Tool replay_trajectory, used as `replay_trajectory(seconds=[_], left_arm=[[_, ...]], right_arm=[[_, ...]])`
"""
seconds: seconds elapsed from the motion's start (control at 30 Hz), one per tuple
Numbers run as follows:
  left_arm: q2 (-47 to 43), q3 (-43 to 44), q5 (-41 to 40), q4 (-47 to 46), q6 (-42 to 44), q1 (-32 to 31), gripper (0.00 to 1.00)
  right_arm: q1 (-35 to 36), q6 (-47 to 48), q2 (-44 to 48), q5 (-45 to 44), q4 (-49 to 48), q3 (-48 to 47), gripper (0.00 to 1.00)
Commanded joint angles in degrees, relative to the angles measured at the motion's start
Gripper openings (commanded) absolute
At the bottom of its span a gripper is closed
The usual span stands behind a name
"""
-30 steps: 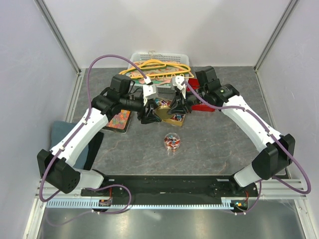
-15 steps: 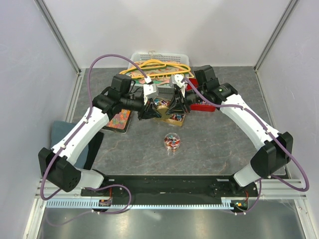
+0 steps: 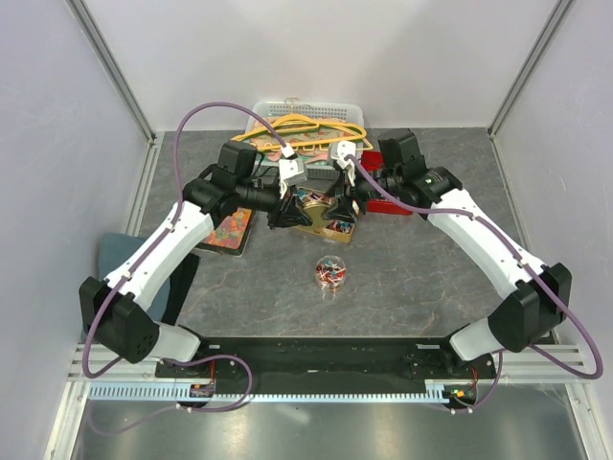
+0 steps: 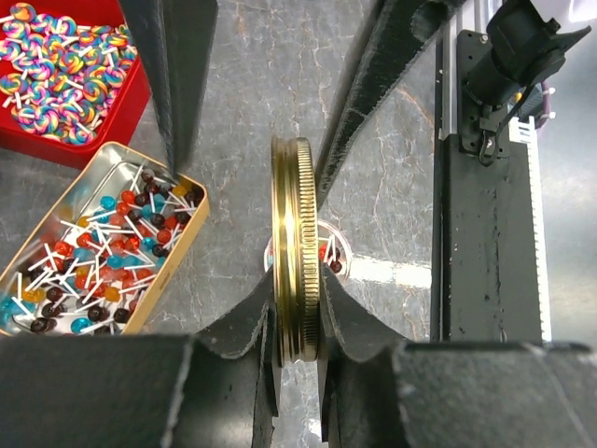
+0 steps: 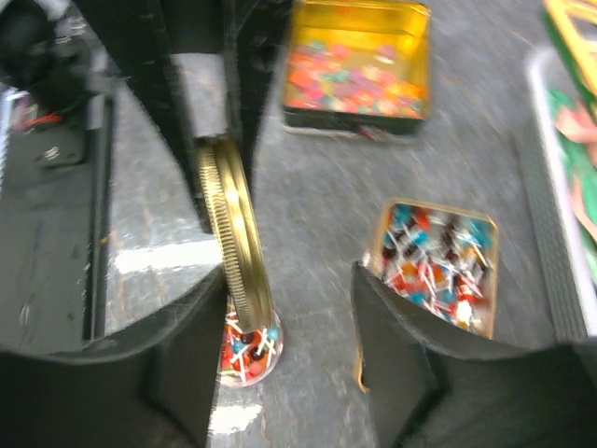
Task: Pack the candies
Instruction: Pick up the bottle lid at the center of the board.
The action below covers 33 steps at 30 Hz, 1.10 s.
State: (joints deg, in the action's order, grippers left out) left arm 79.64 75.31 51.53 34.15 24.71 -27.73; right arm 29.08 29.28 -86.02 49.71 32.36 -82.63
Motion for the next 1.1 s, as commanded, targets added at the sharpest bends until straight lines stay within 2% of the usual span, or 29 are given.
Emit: replay_trajectory(seconds=[0.0, 0.03, 0.07, 0.13, 0.17, 0.2, 0.23, 0.3, 0.37, 0.43, 0.5, 0.6, 0.7, 0.73, 0.8, 0.9, 0.97, 1.07], left_arm=[[1.22, 3.7, 1.91, -0.67, -3.79, 0.13, 0.02], [1.48, 4.58, 2.08, -0.67, -4.66, 0.21, 0.02], [1.75, 5.11, 2.69, -0.58, -5.19, 0.3, 0.02], [2.71, 6.77, 3.75, -0.58, -6.59, 0.92, 0.02], [3.07, 7.3, 4.63, -0.58, -7.13, 1.01, 0.02], [3.33, 8.18, 4.98, -0.58, -7.74, 1.35, 0.02], [3.94, 8.62, 5.25, -0.58, -8.09, 1.45, 0.02], [4.56, 9.76, 5.69, -0.58, -8.88, 1.62, 0.02], [5.26, 10.38, 6.39, -0.75, -9.59, 1.97, 0.02], [5.88, 11.61, 7.44, -0.58, -10.38, 2.15, 0.02], [6.23, 12.92, 7.97, -0.58, -11.34, 2.59, 0.02], [7.46, 15.48, 8.94, -0.67, -13.62, 3.2, 0.02], [9.83, 19.08, 11.05, -0.84, -16.97, 3.82, 0.02], [10.62, 20.22, 12.18, -0.84, -17.84, 3.91, 0.02], [13.08, 23.03, 13.68, -0.84, -20.48, 4.17, 0.02], [16.85, 26.2, 18.25, -0.84, -23.74, 4.61, 0.02], [17.92, 27.17, 20.62, -0.84, -24.18, 4.7, 0.02], [19.59, 27.61, 22.56, -1.37, -26.37, 4.61, 0.02]], right_arm=[[-0.25, -8.87, 5.68, -19.5, -7.84, 1.68, 0.67], [-0.17, -11.24, 6.29, -24.53, -9.06, 1.77, 0.68], [-0.25, -15.26, 6.91, -28.14, -8.63, 0.47, 0.59], [-0.51, -16.88, 7.35, -35.45, -5.4, -1.82, 0.44], [-0.95, -18.62, 8.23, -36.61, -5.38, -1.57, 0.51], [-1.48, -19.43, 8.67, -36.97, -5.64, -1.31, 0.64], [-2.09, -20.04, 9.11, -37.06, -5.47, -1.13, 0.98], [-2.19, -22.5, 9.38, -38.37, -4.85, -1.22, 0.94], [-2.54, -21.9, 10.34, -36.97, -3.97, -1.92, 0.98], [-2.54, -18.83, 14.35, -36.09, -6.5, 1.13, 0.98], [-2.54, -14.88, 17.19, -39.32, -10.98, 4.22, 0.98], [-2.54, -9.27, 15.88, -42.77, -6.61, 2.37, 0.98], [-2.28, -2.58, 16.41, -36.81, -3.54, 3.71, 0.98], [-1.58, -1.43, 16.15, -35.92, -1.96, 3.27, 0.96], [3.49, 0.86, 16.75, -42.03, -1.07, 3.87, 0.9], [9.57, 4.56, 17.46, -50.93, -3.0, 4.85, 0.92], [10.9, 5.09, 17.11, -51.47, -2.48, 3.8, 0.96], [12.75, 5.35, 16.06, -52.34, -2.47, 1.86, 0.97]])
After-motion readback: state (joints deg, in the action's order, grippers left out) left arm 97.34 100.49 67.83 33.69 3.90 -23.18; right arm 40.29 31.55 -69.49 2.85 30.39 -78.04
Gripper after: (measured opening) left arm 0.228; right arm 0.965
